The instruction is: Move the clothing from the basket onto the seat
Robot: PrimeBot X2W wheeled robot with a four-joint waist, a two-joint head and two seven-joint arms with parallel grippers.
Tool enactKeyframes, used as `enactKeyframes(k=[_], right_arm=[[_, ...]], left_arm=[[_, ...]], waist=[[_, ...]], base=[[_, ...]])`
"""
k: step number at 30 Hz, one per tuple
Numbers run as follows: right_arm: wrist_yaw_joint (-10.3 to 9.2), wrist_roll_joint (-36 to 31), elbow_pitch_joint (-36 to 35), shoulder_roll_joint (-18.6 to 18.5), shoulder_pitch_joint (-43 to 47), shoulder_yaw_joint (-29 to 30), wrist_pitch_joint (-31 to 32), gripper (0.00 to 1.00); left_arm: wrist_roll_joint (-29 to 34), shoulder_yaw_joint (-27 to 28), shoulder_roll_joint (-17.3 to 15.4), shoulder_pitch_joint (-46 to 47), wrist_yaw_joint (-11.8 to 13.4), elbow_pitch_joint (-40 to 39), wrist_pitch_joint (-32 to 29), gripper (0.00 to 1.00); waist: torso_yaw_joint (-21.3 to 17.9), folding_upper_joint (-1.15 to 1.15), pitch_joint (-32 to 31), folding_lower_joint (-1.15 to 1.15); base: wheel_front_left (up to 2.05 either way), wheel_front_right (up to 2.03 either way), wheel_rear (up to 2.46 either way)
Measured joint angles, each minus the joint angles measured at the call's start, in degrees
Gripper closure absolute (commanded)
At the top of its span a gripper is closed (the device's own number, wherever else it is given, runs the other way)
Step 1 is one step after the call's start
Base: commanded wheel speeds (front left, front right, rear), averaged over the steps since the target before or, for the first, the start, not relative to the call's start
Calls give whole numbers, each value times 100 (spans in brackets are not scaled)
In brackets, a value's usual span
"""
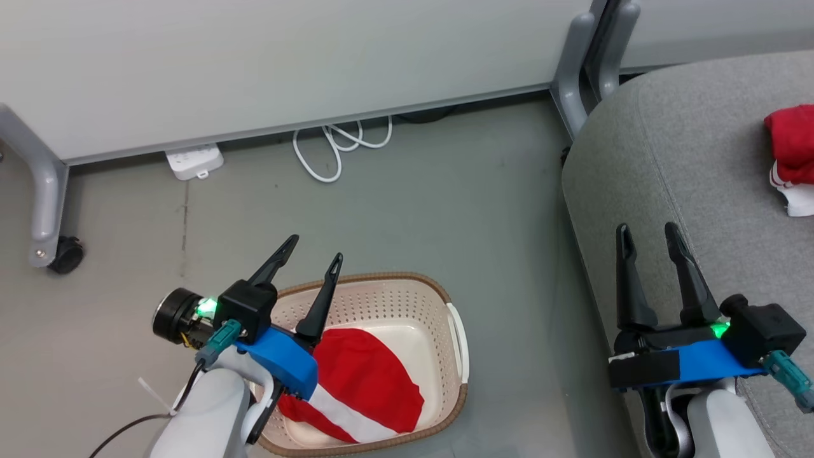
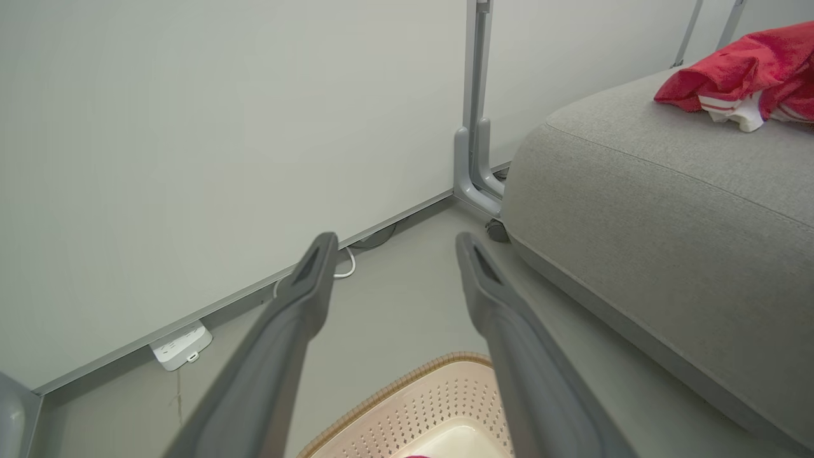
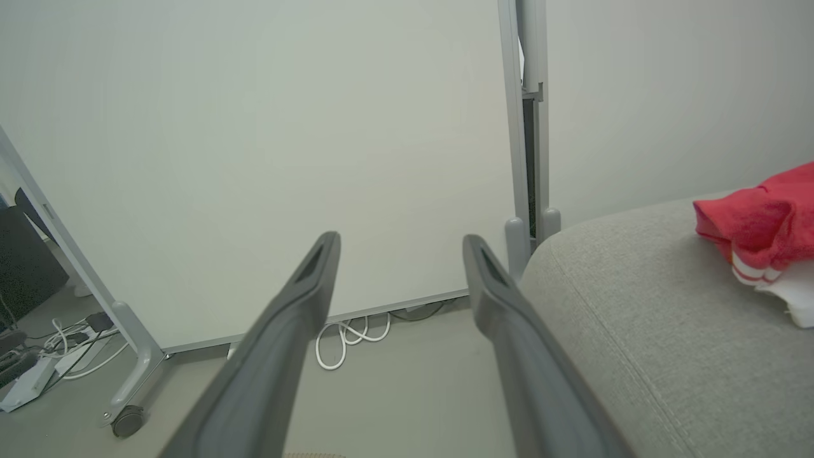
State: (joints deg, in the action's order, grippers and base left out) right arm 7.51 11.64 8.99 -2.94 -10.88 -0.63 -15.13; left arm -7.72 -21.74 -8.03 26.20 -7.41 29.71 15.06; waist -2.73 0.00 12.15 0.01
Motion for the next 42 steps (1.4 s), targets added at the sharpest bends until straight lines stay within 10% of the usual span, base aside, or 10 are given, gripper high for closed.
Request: enactKeyframes(k=[42], right_arm=[[0,-218,-790,0,-1946,-276,1,0]], left_arm=[[-528,-3858,-661,3267,-8,3984,-170,0]], waist=[[-967,0,3792,0]], base=[[0,0,0]])
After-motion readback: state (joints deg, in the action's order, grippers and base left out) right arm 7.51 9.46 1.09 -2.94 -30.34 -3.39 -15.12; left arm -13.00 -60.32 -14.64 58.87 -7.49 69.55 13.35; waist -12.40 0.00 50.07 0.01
